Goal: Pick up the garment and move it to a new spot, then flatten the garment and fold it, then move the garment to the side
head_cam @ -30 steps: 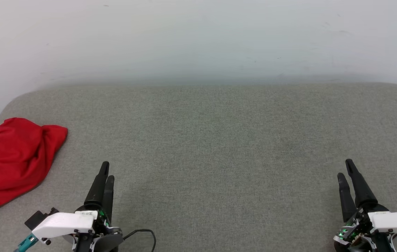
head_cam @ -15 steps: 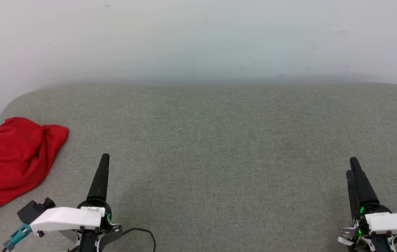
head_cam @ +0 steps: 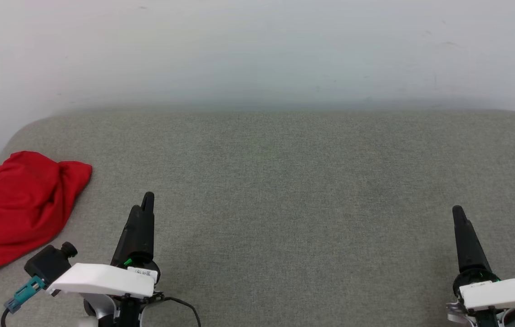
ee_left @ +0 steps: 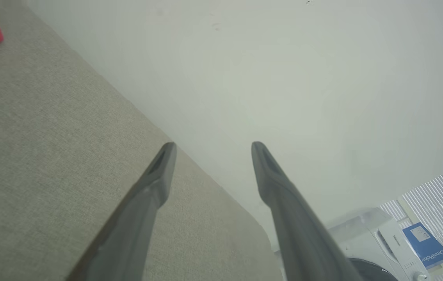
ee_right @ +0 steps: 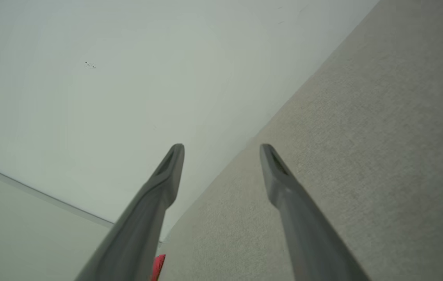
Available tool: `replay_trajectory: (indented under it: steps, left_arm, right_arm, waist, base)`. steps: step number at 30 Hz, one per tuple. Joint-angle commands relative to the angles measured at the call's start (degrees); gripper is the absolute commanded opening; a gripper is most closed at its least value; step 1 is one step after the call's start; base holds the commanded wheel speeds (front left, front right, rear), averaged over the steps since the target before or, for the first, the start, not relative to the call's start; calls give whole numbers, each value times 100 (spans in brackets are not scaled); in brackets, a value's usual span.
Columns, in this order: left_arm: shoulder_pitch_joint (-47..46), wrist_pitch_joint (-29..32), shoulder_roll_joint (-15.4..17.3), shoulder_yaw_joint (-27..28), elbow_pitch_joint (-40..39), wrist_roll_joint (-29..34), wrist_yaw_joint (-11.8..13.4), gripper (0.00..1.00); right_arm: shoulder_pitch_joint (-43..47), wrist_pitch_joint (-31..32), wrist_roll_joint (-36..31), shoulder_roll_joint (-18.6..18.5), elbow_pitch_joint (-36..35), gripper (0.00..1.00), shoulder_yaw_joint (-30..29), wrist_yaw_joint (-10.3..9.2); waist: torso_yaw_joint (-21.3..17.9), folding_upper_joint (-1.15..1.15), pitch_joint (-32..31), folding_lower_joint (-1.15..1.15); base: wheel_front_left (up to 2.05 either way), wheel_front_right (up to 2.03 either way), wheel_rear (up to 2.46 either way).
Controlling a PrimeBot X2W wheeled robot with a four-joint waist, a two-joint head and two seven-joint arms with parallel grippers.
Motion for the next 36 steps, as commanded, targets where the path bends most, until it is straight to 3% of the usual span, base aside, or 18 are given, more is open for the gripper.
replay_trajectory:
  steps: [1, 18, 36]
  left_arm:
    - [-13, -69, 11, -72, -150, 330, 1, 100]
    - [46, -377, 40, -302, -80, 2436, 157, 100]
    - [68, -668, 176, -485, -60, 3818, 549, 100]
  right_arm:
    - [-5, -66, -363, -3, -137, 100, -8, 1]
    - [191, -71, -2556, 3, -590, 100, -53, 0]
    - [369, 98, -4083, 5, -971, 100, -73, 0]
  waist:
    - [3, 0, -4, 0]
    - [1, 0, -30, 0]
    - [42, 0, -39, -1]
  base:
    - [0, 0, 0]
    - [0, 0, 0]
    - [0, 0, 0]
